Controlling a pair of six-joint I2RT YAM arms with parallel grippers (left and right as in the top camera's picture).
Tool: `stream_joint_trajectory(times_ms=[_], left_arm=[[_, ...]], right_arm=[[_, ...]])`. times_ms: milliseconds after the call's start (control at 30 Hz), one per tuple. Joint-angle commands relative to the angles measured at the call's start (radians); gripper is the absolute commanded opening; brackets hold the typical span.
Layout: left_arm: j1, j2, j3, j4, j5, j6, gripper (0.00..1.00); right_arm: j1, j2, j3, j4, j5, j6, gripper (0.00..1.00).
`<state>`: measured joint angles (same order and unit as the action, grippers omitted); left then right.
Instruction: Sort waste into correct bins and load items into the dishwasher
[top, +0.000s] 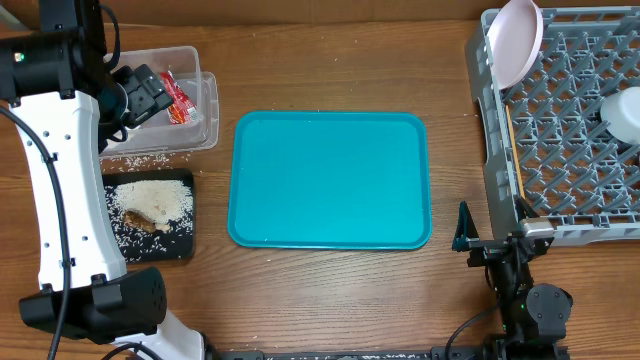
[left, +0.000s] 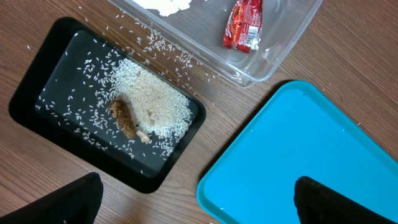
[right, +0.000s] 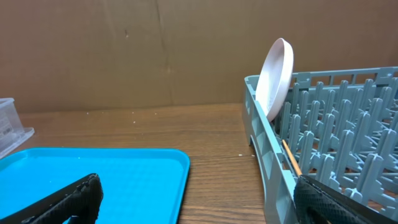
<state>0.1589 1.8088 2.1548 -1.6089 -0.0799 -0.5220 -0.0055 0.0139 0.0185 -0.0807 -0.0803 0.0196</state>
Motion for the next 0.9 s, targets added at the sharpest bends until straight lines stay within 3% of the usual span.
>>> stream_joint_trajectory(times_ms=[0, 700, 867], left_arm=[[-0.002, 0.008, 0.008, -0.002, -0.009, -0.009, 1.0], [-0.002, 0.008, 0.008, -0.003, -0.009, -0.008, 1.0], [-0.002, 0.01, 0.004, -0.022, -0.058, 0.076, 1.0]], right_arm=[[0.005, -0.011, -0.01, 0.002, 0.012, 0.004, 1.0], [0.005, -0.011, -0.01, 0.002, 0.012, 0.004, 1.0], [0.005, -0.011, -0.01, 0.002, 0.012, 0.004, 1.0]])
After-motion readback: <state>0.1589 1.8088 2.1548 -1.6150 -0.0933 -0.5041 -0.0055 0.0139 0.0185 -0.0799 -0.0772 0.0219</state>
